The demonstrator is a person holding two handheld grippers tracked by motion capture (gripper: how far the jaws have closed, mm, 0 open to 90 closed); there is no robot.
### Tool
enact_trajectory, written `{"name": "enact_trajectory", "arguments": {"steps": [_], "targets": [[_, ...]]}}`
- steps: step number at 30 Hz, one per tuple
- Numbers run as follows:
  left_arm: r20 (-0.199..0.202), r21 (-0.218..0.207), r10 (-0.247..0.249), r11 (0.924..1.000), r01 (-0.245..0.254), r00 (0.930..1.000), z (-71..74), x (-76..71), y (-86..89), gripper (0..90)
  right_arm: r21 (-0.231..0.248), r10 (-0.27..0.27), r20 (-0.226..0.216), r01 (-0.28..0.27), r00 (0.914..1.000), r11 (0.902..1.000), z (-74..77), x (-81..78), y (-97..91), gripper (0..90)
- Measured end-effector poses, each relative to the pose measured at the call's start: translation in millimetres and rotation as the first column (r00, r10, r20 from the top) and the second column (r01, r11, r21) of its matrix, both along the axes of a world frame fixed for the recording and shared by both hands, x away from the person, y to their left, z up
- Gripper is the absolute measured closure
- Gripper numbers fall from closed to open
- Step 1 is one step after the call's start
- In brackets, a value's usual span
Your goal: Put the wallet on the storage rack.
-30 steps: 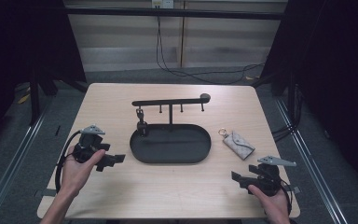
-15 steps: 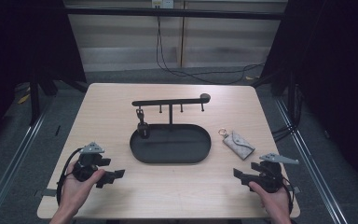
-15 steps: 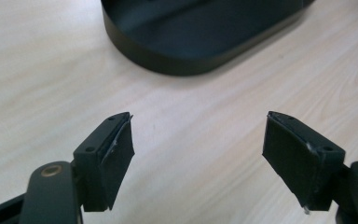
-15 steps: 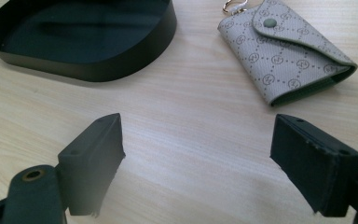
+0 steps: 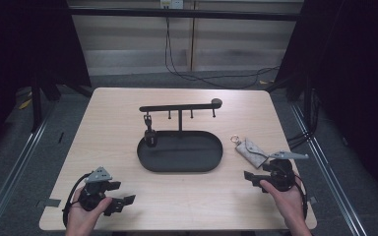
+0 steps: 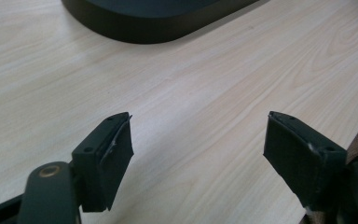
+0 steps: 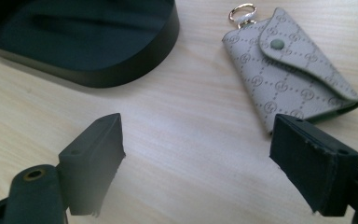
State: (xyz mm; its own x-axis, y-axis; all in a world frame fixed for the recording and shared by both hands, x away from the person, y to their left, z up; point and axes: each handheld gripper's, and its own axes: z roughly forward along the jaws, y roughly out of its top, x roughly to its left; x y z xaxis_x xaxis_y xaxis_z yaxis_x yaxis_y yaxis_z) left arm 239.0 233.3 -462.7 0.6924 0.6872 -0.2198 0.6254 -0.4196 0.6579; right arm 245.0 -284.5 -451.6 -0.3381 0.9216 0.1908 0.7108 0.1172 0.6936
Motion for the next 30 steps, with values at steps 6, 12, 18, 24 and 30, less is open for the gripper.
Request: {"name": "enact_trajectory", "arguments": {"steps": [6,12,18,24,30], "targets": [[0.001,-0.004,0.007,1.0000,-0.007,1.0000,-0.8,4.0,6.5,21.5,0.025,0.016,-0.003,-0.016,0.9999,0.9995,12.2,19.6,-1.5,18.2],[-0.017,-0.044,0.033,0.9985,-0.033,0.9993,-1.5,0.4,12.5,18.6,-0.012,0.015,-0.043,-0.016,0.9990,0.9998,19.8,35.9,-2.0,18.8],[0.019,-0.020,0.024,0.9995,-0.024,0.9995,-1.1,-4.9,12.1,19.4,-0.056,0.023,-0.129,-0.031,0.9914,0.9979,16.1,51.8,-2.5,20.4],[0.005,-0.004,0.015,0.9999,-0.015,0.9999,-4.8,-4.0,10.4,19.7,-0.082,0.031,-0.168,-0.045,0.9853,0.9956,14.8,62.4,-2.0,20.0],[0.000,-0.009,0.017,0.9998,-0.017,0.9999,-4.6,-3.5,11.1,19.8,-0.104,0.023,-0.188,-0.043,0.9819,0.9937,21.5,72.9,-4.9,18.6]]}}
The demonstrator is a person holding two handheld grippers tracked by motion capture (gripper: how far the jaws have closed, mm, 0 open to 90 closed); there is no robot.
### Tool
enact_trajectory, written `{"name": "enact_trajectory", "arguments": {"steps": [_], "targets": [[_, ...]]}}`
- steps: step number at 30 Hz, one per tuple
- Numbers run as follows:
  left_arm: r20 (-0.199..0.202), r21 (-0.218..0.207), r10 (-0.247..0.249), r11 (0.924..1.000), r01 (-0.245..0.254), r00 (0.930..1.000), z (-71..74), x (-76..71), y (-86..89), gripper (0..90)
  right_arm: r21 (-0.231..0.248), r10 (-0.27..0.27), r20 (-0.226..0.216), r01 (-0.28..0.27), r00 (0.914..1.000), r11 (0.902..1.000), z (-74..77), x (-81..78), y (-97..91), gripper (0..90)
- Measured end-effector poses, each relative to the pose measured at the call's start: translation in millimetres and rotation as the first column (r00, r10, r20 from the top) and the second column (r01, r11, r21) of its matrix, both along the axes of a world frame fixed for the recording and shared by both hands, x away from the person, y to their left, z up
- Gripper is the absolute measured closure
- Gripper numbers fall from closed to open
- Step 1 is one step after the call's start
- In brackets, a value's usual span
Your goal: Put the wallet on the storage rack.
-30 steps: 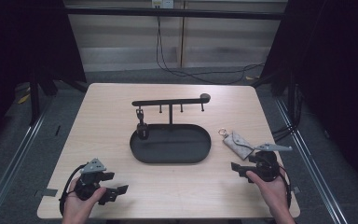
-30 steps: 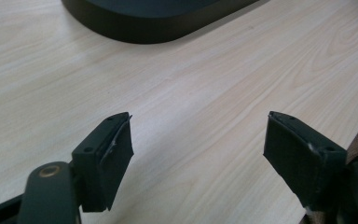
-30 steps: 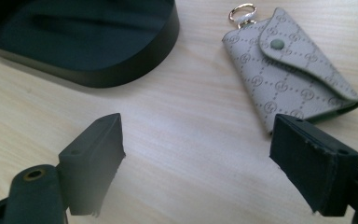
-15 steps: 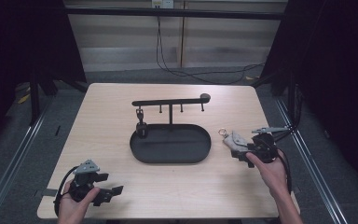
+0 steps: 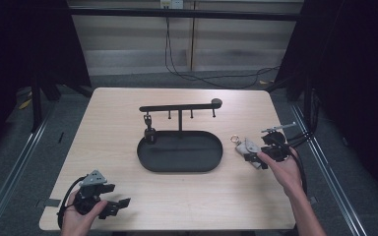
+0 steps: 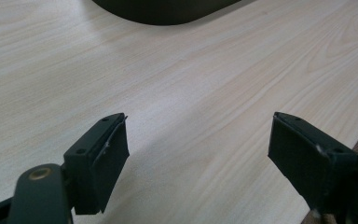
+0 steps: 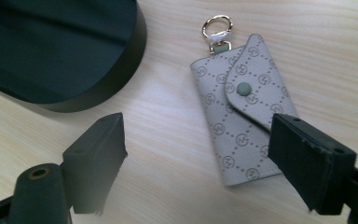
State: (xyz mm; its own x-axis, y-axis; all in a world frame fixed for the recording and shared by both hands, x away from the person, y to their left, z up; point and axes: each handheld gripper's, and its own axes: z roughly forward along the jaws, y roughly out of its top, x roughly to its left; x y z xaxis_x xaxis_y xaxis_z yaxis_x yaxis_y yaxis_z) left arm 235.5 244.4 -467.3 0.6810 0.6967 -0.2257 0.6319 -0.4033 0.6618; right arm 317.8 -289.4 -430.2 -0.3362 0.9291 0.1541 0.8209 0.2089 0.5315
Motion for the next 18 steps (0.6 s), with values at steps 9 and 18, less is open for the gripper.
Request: {"name": "enact_trajectory", "arguments": {"steps": [9,18], "targets": [[-0.004,-0.024,-0.013,0.9996,0.013,0.9999,-0.1,1.6,2.4,19.8,-0.051,0.046,-0.096,-0.051,0.9944,0.9974,-2.7,23.2,0.3,18.8],[-0.006,-0.023,-0.013,0.9997,0.012,0.9999,-0.2,2.8,3.0,21.2,-0.110,0.050,-0.193,-0.073,0.9799,0.9912,-7.2,45.0,3.6,20.7]]}}
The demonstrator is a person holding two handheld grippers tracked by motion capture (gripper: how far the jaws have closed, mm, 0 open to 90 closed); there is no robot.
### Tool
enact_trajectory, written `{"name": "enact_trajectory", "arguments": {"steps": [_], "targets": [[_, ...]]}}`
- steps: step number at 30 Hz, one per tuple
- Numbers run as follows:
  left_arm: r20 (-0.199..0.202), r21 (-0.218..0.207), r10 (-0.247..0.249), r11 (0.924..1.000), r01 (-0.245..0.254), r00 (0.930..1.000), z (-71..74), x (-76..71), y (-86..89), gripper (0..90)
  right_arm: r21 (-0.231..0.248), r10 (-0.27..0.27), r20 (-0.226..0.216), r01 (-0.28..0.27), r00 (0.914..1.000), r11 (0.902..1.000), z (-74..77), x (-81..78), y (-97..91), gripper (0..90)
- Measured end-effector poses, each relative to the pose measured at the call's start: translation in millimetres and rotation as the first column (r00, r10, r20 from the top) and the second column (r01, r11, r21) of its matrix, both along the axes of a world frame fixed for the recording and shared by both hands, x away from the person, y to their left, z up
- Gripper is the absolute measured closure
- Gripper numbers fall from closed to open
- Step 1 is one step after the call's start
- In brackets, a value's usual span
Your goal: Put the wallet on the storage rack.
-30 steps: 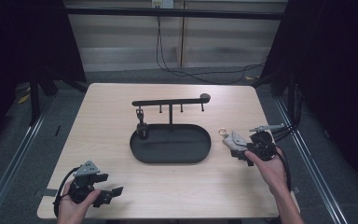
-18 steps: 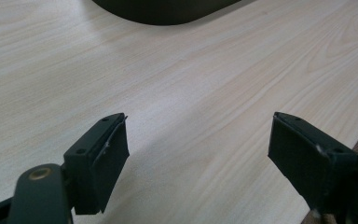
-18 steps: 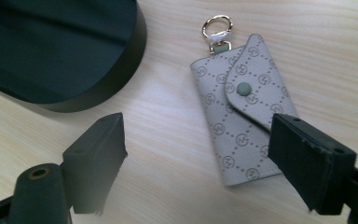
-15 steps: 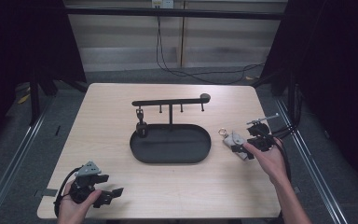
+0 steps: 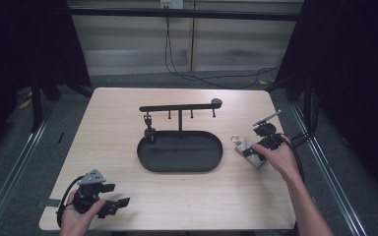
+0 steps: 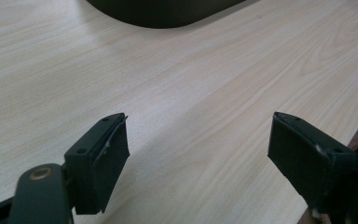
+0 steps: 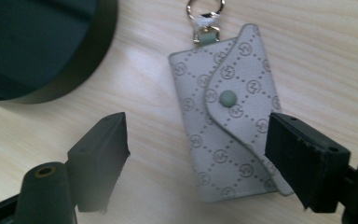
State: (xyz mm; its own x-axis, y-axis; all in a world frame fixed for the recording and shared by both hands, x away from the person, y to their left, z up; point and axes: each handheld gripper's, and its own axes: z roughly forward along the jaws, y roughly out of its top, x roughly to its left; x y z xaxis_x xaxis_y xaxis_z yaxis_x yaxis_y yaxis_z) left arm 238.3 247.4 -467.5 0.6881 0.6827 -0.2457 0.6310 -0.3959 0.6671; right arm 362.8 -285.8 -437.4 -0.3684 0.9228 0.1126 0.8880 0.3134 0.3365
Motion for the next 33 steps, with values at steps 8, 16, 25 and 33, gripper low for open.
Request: {"name": "enact_trajectory", "arguments": {"steps": [8,16,25,33], "targets": [[0.000,0.000,-0.005,1.0000,0.005,1.0000,-0.1,-0.2,-1.0,21.5,-0.019,0.010,-0.025,-0.011,0.9996,0.9998,-5.8,12.2,0.9,17.9],[-0.003,0.008,-0.007,0.9999,0.007,1.0000,-1.4,-0.3,-2.8,21.5,-0.061,0.018,-0.068,-0.022,0.9975,0.9979,-21.8,22.1,-6.1,17.9],[-0.005,0.008,-0.013,0.9999,0.013,0.9999,-1.0,0.0,-1.8,21.5,-0.116,0.033,-0.090,-0.043,0.9954,0.9924,-30.6,25.7,2.6,19.1],[-0.006,0.007,-0.012,0.9999,0.012,0.9999,-1.2,0.4,-1.5,21.5,-0.146,0.034,-0.098,-0.048,0.9947,0.9882,-35.6,27.7,4.9,22.8]]}}
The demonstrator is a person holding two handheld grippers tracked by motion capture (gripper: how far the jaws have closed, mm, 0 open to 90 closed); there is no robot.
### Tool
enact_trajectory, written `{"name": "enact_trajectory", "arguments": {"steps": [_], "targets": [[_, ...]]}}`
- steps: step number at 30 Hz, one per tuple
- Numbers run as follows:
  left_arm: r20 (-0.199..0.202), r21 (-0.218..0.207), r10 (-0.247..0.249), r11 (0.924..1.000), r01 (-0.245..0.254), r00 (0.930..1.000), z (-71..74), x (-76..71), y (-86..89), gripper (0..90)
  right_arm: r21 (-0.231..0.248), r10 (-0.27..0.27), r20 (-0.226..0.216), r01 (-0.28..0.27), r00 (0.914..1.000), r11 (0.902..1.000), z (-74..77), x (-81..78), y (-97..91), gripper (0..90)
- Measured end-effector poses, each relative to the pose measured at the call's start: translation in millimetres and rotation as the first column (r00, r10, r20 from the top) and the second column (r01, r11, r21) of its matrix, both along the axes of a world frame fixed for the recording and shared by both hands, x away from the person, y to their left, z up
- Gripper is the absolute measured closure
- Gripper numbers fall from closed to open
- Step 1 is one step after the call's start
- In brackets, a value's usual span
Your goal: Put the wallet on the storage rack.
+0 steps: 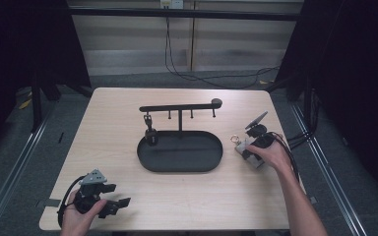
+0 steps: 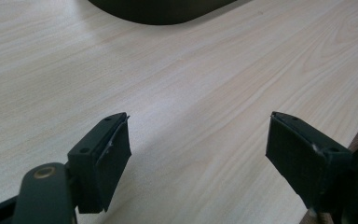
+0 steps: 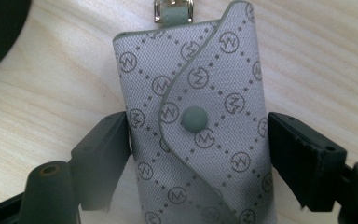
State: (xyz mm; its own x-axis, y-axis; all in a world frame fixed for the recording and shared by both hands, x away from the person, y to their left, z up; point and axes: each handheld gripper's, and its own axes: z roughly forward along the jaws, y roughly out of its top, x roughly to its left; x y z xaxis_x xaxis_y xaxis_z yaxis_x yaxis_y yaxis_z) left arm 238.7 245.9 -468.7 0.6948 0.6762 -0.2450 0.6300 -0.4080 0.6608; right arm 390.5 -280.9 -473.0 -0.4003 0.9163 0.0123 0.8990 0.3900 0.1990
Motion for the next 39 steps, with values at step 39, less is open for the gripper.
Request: {"name": "enact_trajectory", "arguments": {"steps": [39], "targets": [[0.004,-0.032,-0.020,0.9993,0.020,0.9998,2.1,-0.2,0.2,20.7,0.028,-0.067,-0.089,0.069,0.9938,0.9972,9.8,6.7,5.1,32.8]]}}
